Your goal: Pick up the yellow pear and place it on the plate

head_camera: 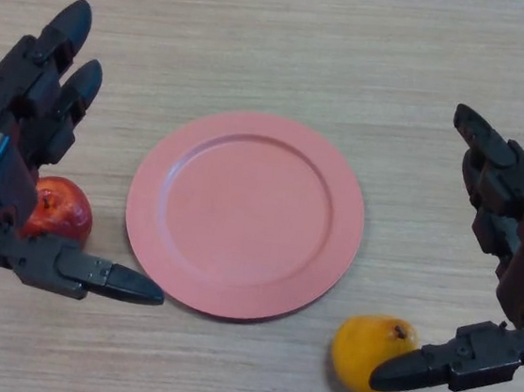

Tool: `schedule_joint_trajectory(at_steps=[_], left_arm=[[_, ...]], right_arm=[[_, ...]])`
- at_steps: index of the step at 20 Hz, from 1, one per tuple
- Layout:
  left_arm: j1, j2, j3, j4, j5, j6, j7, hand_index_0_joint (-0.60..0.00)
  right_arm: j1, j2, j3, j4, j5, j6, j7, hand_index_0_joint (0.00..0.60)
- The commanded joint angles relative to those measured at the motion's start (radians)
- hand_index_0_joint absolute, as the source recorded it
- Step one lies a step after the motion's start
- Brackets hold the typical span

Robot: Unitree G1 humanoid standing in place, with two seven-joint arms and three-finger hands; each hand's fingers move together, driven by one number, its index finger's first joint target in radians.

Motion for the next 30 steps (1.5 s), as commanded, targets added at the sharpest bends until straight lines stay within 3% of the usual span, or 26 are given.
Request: schedule_joint_trajectory(at_steps=[1,9,15,19,20,21,22,23,24,30], left_arm=[[-0.01,0.019,0.037,-0.04,0.046,-0.183,-0.009,0.0],[-0.004,0.017,0.041,-0.036,0.076,-0.202,-0.008,0.0],[-0.003,0.013,0.053,-0.021,0.069,-0.241,0.023,0.0],[-0.006,0.017,0.065,-0.003,0.067,-0.263,0.03,0.0],[-0.005,0.017,0.064,-0.003,0.068,-0.265,0.03,0.0],[-0.004,0.016,0.06,0.0,0.073,-0.268,0.03,0.0],[-0.004,0.016,0.059,0.002,0.076,-0.266,0.029,0.0],[-0.006,0.018,0.057,0.004,0.078,-0.258,0.026,0.0],[-0.009,0.018,0.055,0.005,0.076,-0.251,0.023,0.0],[-0.026,0.016,0.025,0.049,0.084,-0.298,0.065,0.0]], right_arm=[[0.007,-0.004,-0.012,0.027,-0.036,-0.251,-0.024,0.0],[0.056,0.004,0.04,0.399,-0.125,-0.606,-0.087,0.0],[-0.006,0.001,0.048,0.734,-0.265,-0.841,-0.161,0.0],[-0.021,0.014,0.068,0.839,-0.269,-0.878,-0.193,0.0],[-0.021,0.014,0.069,0.843,-0.271,-0.879,-0.195,0.099],[-0.021,0.014,0.069,0.847,-0.273,-0.875,-0.198,0.251],[-0.015,0.013,0.069,0.844,-0.274,-0.855,-0.198,0.349],[-0.005,0.008,0.065,0.84,-0.287,-0.822,-0.199,0.501],[-0.001,0.001,0.056,0.848,-0.312,-0.82,-0.212,0.583],[-0.01,-0.016,0.033,0.821,-0.408,-0.804,-0.221,0.6]])
